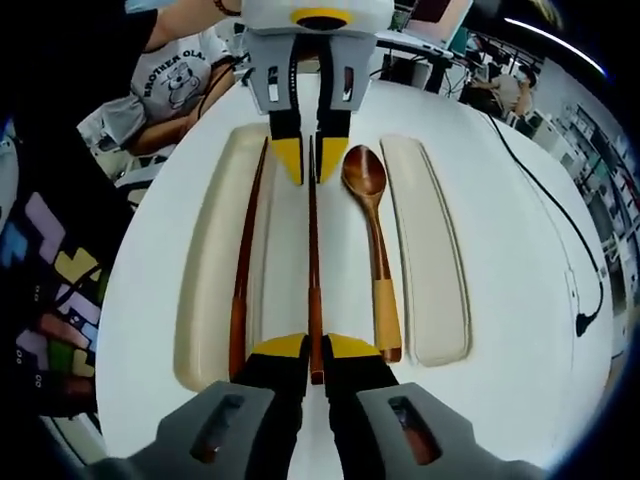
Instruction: Arrange the utensils inside the cutlery case until each visible utensil rests in its matching compartment.
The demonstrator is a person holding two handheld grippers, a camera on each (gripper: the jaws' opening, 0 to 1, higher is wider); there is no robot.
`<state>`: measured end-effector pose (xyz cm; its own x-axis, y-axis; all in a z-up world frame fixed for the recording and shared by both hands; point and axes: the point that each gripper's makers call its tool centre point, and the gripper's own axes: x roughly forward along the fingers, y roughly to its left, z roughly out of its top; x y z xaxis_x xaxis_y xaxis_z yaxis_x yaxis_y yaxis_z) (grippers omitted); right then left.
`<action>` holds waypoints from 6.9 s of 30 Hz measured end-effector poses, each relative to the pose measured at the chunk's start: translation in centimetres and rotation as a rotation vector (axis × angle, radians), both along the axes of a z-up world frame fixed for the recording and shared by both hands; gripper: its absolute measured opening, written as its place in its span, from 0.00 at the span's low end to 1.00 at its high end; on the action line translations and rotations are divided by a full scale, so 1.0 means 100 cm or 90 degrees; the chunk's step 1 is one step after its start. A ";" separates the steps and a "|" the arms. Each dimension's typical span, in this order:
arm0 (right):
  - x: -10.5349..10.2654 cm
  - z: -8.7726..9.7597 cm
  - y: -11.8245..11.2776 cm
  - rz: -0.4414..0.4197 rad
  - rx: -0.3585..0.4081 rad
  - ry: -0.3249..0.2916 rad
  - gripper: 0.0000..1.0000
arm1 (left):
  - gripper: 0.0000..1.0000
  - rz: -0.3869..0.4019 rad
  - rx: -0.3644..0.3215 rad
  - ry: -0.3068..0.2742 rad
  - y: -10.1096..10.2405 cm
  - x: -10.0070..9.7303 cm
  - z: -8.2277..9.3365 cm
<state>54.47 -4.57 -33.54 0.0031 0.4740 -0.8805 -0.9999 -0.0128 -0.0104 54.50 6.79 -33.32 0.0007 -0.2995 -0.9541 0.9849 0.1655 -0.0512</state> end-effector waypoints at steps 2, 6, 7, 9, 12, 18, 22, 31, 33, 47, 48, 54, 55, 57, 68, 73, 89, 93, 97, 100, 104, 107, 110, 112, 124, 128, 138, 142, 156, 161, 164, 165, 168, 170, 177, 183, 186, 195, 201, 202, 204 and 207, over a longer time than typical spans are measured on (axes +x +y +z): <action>0.000 0.000 0.001 -0.001 0.001 0.002 0.05 | 0.04 -0.027 0.005 -0.009 0.001 0.001 -0.001; 0.000 0.000 0.000 -0.017 0.024 0.001 0.05 | 0.04 -0.021 0.033 -0.032 0.000 0.000 -0.002; 0.001 0.000 0.000 -0.020 0.030 0.001 0.04 | 0.04 -0.027 0.041 -0.042 0.000 0.000 -0.002; 0.001 0.000 0.001 -0.025 0.037 0.002 0.04 | 0.04 -0.025 0.052 -0.052 0.000 -0.001 -0.002; 0.001 0.001 0.001 -0.027 0.042 -0.001 0.04 | 0.04 -0.038 0.049 -0.061 0.001 -0.001 -0.002; 0.004 0.004 -0.001 -0.028 0.048 -0.020 0.04 | 0.03 -0.038 0.021 -0.055 0.001 -0.001 0.001; 0.005 0.016 -0.004 -0.031 0.057 -0.033 0.04 | 0.03 -0.034 0.010 -0.062 -0.002 -0.001 0.012; -0.012 0.045 -0.007 -0.029 0.092 -0.058 0.04 | 0.03 -0.028 -0.026 -0.058 -0.006 -0.022 0.039; -0.020 0.047 -0.008 -0.019 0.094 -0.062 0.04 | 0.03 -0.030 -0.029 -0.057 -0.008 -0.028 0.042; -0.049 0.035 -0.012 -0.010 0.093 -0.020 0.04 | 0.03 -0.025 -0.047 0.000 -0.013 -0.059 0.028; -0.050 0.035 -0.012 -0.010 0.093 -0.017 0.04 | 0.03 -0.023 -0.048 0.001 -0.012 -0.060 0.027; -0.055 0.031 -0.008 -0.010 0.092 -0.006 0.04 | 0.03 -0.019 -0.053 0.011 -0.010 -0.064 0.022; -0.056 0.031 -0.008 -0.008 0.092 -0.006 0.04 | 0.03 -0.019 -0.054 0.011 -0.010 -0.064 0.022; -0.057 0.030 -0.007 -0.008 0.092 0.000 0.05 | 0.03 -0.020 -0.053 0.013 -0.008 -0.066 0.019; -0.061 0.022 -0.006 -0.011 0.078 0.025 0.05 | 0.04 -0.018 -0.047 0.024 -0.006 -0.066 0.010; -0.059 0.020 -0.004 -0.018 0.073 0.039 0.05 | 0.04 -0.016 -0.050 0.030 -0.006 -0.066 0.008; -0.058 0.018 -0.014 -0.028 0.061 0.041 0.07 | 0.04 -0.034 -0.038 0.009 -0.007 -0.063 0.008; -0.060 0.023 -0.014 -0.027 0.064 0.037 0.07 | 0.10 -0.041 -0.052 -0.007 -0.009 -0.062 0.014; -0.059 0.029 -0.015 -0.032 0.073 0.031 0.07 | 0.12 -0.034 -0.067 -0.020 -0.009 -0.059 0.024; -0.056 0.031 -0.016 -0.035 0.076 0.029 0.07 | 0.12 -0.024 -0.081 -0.024 -0.007 -0.057 0.030; -0.052 0.033 -0.014 -0.035 0.082 0.028 0.07 | 0.12 -0.010 -0.087 -0.032 -0.003 -0.054 0.032; -0.051 0.036 -0.012 -0.031 0.085 0.024 0.07 | 0.12 -0.004 -0.087 -0.043 -0.001 -0.053 0.034; -0.048 0.040 -0.012 -0.024 0.088 0.021 0.07 | 0.12 0.006 -0.095 -0.046 -0.001 -0.051 0.036; -0.039 0.046 -0.015 -0.025 0.093 0.016 0.07 | 0.12 0.019 -0.098 -0.048 -0.001 -0.049 0.037; -0.007 0.067 -0.013 -0.058 0.119 -0.023 0.07 | 0.12 0.204 -0.162 -0.012 0.008 -0.019 0.044; 0.003 0.065 -0.011 -0.077 0.116 -0.047 0.07 | 0.14 0.230 -0.178 0.004 0.009 -0.014 0.042; 0.027 0.049 -0.002 -0.077 0.100 -0.056 0.07 | 0.20 0.366 -0.235 0.054 0.022 0.011 0.035; 0.045 0.039 -0.001 -0.086 0.083 -0.056 0.07 | 0.20 0.415 -0.259 0.072 0.027 0.020 0.032; 0.042 0.018 0.009 -0.076 0.086 -0.014 0.07 | 0.24 0.530 -0.347 0.154 0.024 0.030 0.020; 0.043 0.013 0.010 -0.079 0.078 -0.008 0.07 | 0.23 0.551 -0.363 0.163 0.027 0.032 0.018; 0.043 0.008 0.009 -0.080 0.070 -0.002 0.07 | 0.24 0.560 -0.366 0.168 0.029 0.034 0.016; 0.044 0.006 0.009 -0.081 0.068 0.000 0.08 | 0.24 0.563 -0.367 0.168 0.030 0.035 0.015; 0.042 0.006 0.010 -0.079 0.072 0.006 0.08 | 0.24 0.569 -0.371 0.172 0.030 0.034 0.013; 0.042 0.006 0.010 -0.074 0.072 0.008 0.09 | 0.24 0.577 -0.375 0.181 0.031 0.037 0.012; 0.039 0.000 0.010 -0.060 0.072 0.019 0.10 | 0.22 0.597 -0.406 0.212 0.027 0.039 0.009; 0.039 0.000 0.009 -0.040 0.090 0.005 0.09 | 0.22 0.620 -0.442 0.238 0.029 0.044 0.010; 0.037 0.000 0.009 -0.027 0.113 -0.006 0.09 | 0.22 0.634 -0.467 0.264 0.028 0.045 0.011; 0.033 0.002 0.006 0.007 0.158 -0.035 0.09 | 0.26 0.661 -0.520 0.322 0.021 0.043 0.013; 0.029 0.003 0.004 0.015 0.188 -0.038 0.08 | 0.25 0.686 -0.551 0.372 0.012 0.042 0.012; 0.028 0.003 0.003 0.013 0.189 -0.038 0.08 | 0.24 0.685 -0.552 0.370 0.009 0.042 0.013; 0.028 0.004 0.003 0.008 0.188 -0.039 0.08 | 0.24 0.679 -0.549 0.365 0.007 0.041 0.013; 0.027 0.004 0.000 0.009 0.181 -0.048 0.09 | 0.18 0.675 -0.552 0.374 0.006 0.040 0.014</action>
